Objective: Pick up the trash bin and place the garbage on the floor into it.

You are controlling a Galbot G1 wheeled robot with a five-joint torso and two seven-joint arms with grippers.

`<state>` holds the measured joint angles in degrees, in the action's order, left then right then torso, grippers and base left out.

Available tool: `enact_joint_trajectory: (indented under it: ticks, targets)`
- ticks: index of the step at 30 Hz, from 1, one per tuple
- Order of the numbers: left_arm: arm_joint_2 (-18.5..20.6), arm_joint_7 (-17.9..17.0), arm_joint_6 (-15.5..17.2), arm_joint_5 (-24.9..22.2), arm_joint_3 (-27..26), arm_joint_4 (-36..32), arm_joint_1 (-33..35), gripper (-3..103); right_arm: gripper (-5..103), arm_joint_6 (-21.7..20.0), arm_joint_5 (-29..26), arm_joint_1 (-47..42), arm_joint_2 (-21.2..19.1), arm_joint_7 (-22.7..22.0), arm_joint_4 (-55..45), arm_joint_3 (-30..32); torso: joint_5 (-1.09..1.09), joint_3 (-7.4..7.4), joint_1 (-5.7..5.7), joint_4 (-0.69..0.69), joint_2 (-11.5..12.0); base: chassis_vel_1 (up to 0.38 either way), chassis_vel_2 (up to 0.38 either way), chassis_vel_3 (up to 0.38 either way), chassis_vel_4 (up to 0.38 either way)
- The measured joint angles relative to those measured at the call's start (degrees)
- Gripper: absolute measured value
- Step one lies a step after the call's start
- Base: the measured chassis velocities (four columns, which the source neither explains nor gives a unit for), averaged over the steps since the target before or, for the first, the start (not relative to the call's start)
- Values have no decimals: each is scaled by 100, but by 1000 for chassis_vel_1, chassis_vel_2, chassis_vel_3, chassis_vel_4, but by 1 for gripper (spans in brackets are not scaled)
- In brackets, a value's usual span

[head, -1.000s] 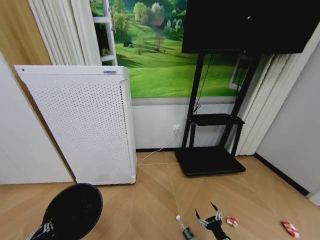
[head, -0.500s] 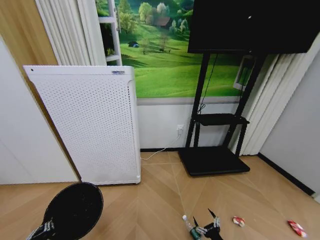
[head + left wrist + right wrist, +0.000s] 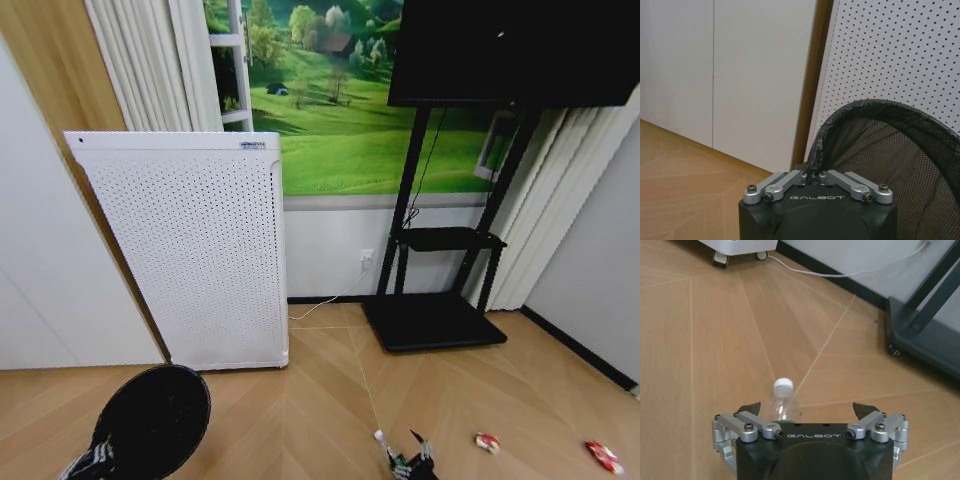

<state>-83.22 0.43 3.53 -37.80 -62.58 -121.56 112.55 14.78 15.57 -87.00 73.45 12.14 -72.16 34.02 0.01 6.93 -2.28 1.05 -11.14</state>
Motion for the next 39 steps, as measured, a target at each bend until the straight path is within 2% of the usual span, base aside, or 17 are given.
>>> enact_joint_trajectory:
  ticks: [1, 9, 24, 25, 27, 28, 31, 32, 34, 35, 37, 39]
  targets:
    - [-34, -99, 12, 86, 50, 31, -35, 4, 100, 51, -118, -109, 43, 203, 64, -5, -1, 0, 0, 1, 0, 0, 0, 0, 0]
    - [-97, -129, 60, 190, 121, -97, -26, 4, 100, 71, -99, 130, 133, 364, 354, 42, -1, 0, 0, 0, 0, 0, 0, 0, 0]
    - [-130, -197, 106, 159, 117, -117, -95, 4, 100, -34, 137, 458, -60, 801, 1099, 106, 0, 0, 0, 1, 0, 0, 0, 0, 0]
    - [-132, -202, 115, 161, 125, -119, -101, 4, 103, -26, 146, 474, -55, 807, 1145, 119, -1, 0, 0, 1, 0, 0, 0, 0, 0]
    - [-138, -206, 118, 170, 138, -118, -104, 4, 95, 2, 134, 482, -42, 782, 1162, 134, -1, 0, 0, 1, 0, 0, 0, 0, 0]
    - [-138, -206, 118, 170, 138, -118, -104, 4, 95, 2, 134, 482, -42, 782, 1162, 134, -1, 0, 0, 1, 0, 0, 0, 0, 0]
    - [-151, -203, 118, 190, 146, -105, -101, 4, 80, 11, 97, 473, -32, 692, 1126, 138, -1, 0, 0, 0, 0, 0, 0, 0, 0]
    - [-151, -203, 118, 190, 146, -105, -101, 4, 80, 11, 97, 473, -32, 692, 1126, 138, -1, 0, 0, 0, 0, 0, 0, 0, 0]
    - [-158, -200, 118, 195, 150, -107, -96, 4, 68, 22, 88, 470, -20, 645, 1123, 137, -1, 0, 0, 1, 0, 0, 0, 0, 0]
    - [-158, -200, 118, 195, 150, -107, -96, 4, 68, 22, 88, 470, -20, 645, 1123, 137, -1, 0, 0, 1, 0, 0, 0, 0, 0]
    - [-159, -200, 118, 165, 149, -128, -92, 4, 57, 35, 81, 477, -7, 625, 1136, 137, -1, 0, 0, 1, 0, 0, 0, 0, 0]
    - [-159, -200, 118, 148, 144, -135, -90, 4, 57, 35, 82, 477, -5, 627, 1136, 138, -1, 0, 0, 1, 0, 0, 0, 0, 0]
